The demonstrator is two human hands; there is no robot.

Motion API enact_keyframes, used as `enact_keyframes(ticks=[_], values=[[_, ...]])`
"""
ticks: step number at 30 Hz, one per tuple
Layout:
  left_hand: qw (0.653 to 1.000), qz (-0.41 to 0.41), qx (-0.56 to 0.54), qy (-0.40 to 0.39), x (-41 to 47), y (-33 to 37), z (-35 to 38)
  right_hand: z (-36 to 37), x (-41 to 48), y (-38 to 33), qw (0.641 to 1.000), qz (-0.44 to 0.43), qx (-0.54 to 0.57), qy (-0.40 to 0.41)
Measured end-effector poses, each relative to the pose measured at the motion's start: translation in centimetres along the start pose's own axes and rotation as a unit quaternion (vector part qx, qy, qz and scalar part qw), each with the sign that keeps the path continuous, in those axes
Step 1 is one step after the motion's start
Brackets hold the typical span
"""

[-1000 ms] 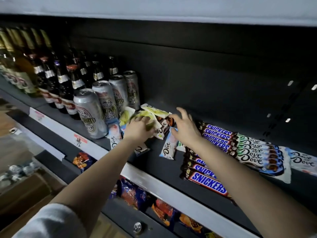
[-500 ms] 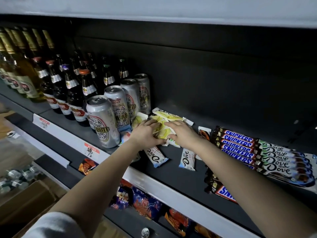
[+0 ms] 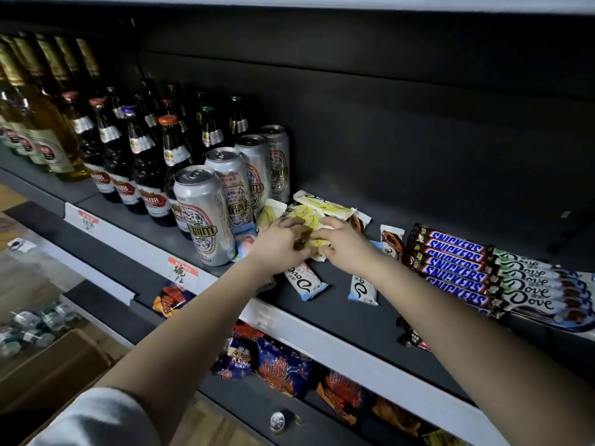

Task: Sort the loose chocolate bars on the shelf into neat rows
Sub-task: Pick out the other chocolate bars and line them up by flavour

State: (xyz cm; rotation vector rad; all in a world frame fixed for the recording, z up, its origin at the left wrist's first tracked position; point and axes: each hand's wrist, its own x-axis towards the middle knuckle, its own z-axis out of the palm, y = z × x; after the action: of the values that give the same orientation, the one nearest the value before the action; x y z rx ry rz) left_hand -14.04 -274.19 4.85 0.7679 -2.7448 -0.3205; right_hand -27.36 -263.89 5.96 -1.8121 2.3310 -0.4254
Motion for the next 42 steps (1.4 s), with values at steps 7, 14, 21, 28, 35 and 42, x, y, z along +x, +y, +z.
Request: enact_keyframes(ticks=[7, 14, 21, 28, 35, 42], values=[[1.000, 0.008, 0.009, 0.014, -2.7, -0.2, -0.5, 0.9, -1.0, -2.2, 0.997, -0.059, 0.011, 0.043], [0.999, -0.023, -0.006, 0.039, -6.2, -0.6, -1.1, 1.5, -2.7, -4.3, 0.997, -0.061, 0.030, 0.029], [0.994, -0.098, -0.003, 0.042, -9.4, 0.6, -0.5, 2.6, -4.4, -5.8, 0.999, -0.025, 0.032, -0.010], [0.989, -0.122, -0.011, 0.079, -12.1, 2.7, 0.5, 3.0, -6.8, -5.2, 0.993, -0.006, 0.108, 0.056], [0.980, -0.025, -0.023, 0.194, -8.4, 4.2, -1.1, 0.0, -8.8, -3.2, 0.985, -0.054, 0.066, 0.148], [0.970, 0.010, -0.049, 0.237, -4.7, 7.5, -1.6, -2.7, -10.3, -1.0, 0.970, -0.035, 0.074, 0.231]])
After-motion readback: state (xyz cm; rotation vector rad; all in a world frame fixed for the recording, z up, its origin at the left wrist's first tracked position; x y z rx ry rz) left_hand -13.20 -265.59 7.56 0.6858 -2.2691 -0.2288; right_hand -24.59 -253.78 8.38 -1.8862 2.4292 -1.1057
